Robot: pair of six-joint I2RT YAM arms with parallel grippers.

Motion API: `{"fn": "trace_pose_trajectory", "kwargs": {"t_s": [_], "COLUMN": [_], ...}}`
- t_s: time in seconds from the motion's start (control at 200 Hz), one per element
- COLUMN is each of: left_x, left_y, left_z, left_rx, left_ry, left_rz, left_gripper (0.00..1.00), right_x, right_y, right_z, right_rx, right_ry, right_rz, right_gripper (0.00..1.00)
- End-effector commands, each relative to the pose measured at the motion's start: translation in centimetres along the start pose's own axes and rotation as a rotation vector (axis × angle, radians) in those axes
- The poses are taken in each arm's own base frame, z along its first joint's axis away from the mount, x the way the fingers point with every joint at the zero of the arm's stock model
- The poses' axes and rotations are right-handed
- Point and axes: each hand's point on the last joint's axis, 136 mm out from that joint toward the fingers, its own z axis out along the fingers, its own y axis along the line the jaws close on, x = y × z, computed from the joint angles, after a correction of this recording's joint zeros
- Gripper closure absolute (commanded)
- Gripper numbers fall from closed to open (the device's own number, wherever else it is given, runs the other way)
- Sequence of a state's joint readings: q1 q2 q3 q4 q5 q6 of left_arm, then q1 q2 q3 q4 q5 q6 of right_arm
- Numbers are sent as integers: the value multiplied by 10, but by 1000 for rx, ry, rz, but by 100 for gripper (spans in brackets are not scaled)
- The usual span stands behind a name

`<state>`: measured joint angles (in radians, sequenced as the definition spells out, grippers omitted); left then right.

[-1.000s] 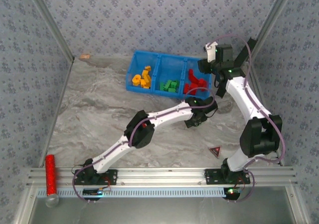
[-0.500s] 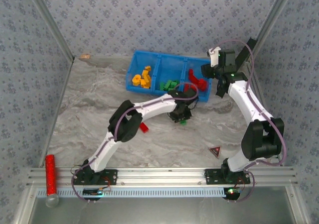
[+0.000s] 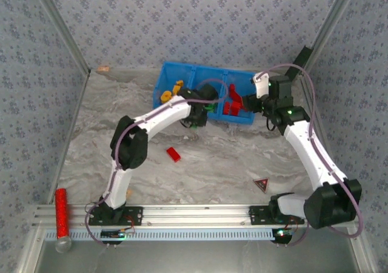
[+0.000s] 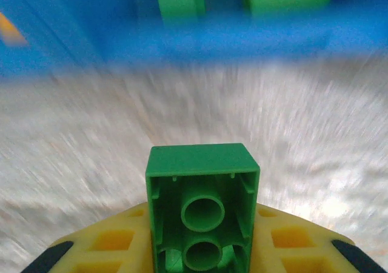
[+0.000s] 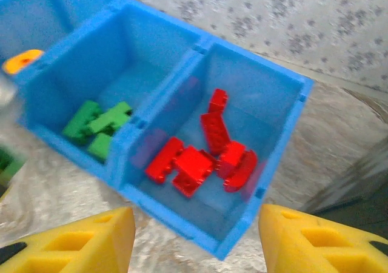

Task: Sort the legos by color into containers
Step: Place the lego in the container.

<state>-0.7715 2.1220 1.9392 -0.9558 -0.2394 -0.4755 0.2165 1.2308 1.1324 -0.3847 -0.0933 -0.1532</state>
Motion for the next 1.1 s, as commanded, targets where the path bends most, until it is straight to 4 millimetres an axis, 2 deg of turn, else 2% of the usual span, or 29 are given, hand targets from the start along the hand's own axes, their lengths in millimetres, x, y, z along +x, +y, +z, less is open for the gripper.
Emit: {"fn": "trace_pose_trajectory", "kwargs": {"t_s": [0.0,0.155,0.34,0.59,0.74,0.924,1.094], "left_x": [-65,-93,-112,-136,-139,-127,-119], "left_y": [28,27,19,-4,-9,-9,-8], "left_z": [-39,-32,-3,26,45,70,80], "left_rx": [-28,-35,-46,4,28,43,46], "left_ry": [-198,-279,-294,-317,-313,-256,-220], "left_rz": [62,119,156,119,89,61,57], "left_gripper": [74,73,74,74,74,71,59], "right_x": [22,52,60,81,88,87,87], "right_y": [33,47,53,68,79,92,100], "right_z": [-16,-39,-69,-78,-76,-72,-66], "right_rx": [-109,-130,-146,-186,-203,-223,-236], "right_ry": [58,154,121,134,137,141,162], "right_rz": [-21,-11,49,187,194,150,127], "right_gripper": [41,40,37,36,36,36,35]}}
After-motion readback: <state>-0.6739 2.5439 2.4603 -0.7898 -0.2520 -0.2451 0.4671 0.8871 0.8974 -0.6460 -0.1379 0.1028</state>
